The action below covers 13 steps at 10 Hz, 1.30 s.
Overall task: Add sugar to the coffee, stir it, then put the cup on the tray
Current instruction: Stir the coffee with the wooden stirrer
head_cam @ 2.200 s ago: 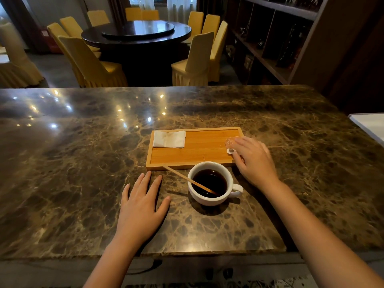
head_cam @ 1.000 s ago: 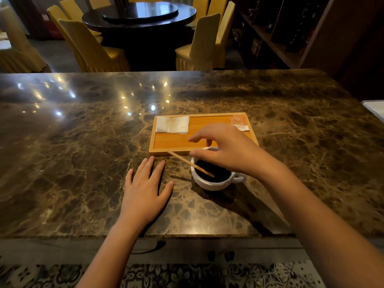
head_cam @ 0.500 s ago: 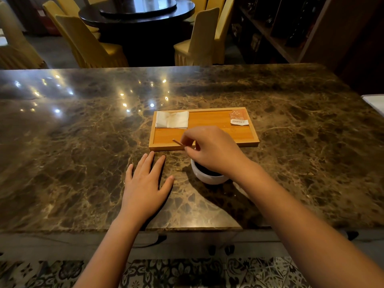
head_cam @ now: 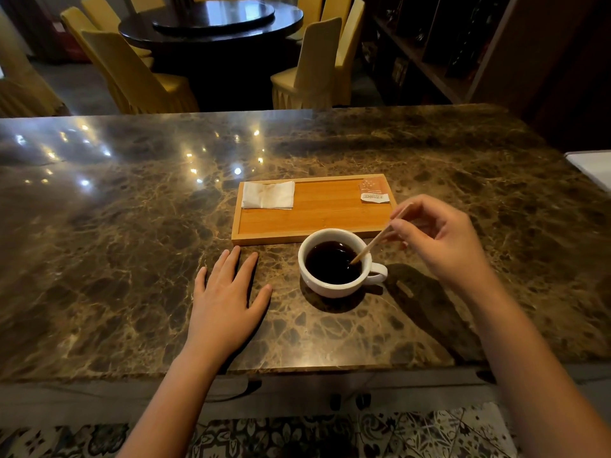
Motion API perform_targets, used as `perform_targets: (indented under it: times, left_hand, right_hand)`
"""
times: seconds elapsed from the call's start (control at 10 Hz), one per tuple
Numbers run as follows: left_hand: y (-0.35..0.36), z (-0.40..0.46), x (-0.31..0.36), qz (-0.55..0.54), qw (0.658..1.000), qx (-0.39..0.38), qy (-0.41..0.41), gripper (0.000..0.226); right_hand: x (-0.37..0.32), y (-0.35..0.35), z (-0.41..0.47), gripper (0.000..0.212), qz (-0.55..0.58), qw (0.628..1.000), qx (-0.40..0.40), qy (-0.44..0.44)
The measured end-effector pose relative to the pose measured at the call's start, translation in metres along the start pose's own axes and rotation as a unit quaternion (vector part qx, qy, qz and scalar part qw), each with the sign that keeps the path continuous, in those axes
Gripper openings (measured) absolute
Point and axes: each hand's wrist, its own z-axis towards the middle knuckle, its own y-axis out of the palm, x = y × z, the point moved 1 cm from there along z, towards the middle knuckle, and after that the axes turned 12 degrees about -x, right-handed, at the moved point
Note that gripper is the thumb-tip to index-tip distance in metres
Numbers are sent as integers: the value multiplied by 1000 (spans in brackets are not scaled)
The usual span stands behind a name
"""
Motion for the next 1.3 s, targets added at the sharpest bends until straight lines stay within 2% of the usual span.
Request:
perform_targets:
  times: [0.2,0.4,0.6,0.8,0.9,1.0,1.1,1.3]
  left_hand:
    - [0,-1,0,0,1000,-3,0,62]
    - [-1,0,0,2,1000,-3,-1,62]
    - [-1,0,0,1,1000,-7,-4,62]
    - [-2,-1,2,1,1000,-6,-5,62]
    - [-2,-1,1,-4,1000,-8,-5,62]
    - [-2,-1,1,-4,1000,-8,-4,62]
    - [-2,-1,1,-3,1000,-10,-4,62]
    - [-2,-1,1,-3,1000,-9,-3,62]
  right_hand:
    - [2,17,-14,12,61,997,-34,-18]
    - [6,41,-8,10,88,995,11,-43]
    - [8,36,-6,10,-1,996,45,-73]
    - [4,23,-15,8,-81,994,18,-74]
    - [0,24,-19,8,-52,996,-12,-67]
    - [0,32,-19,6,23,998,-28,-57]
    - [2,41,-19,8,82,995,-25,-56]
    - [7,52,-10,9,114,990,4,-79]
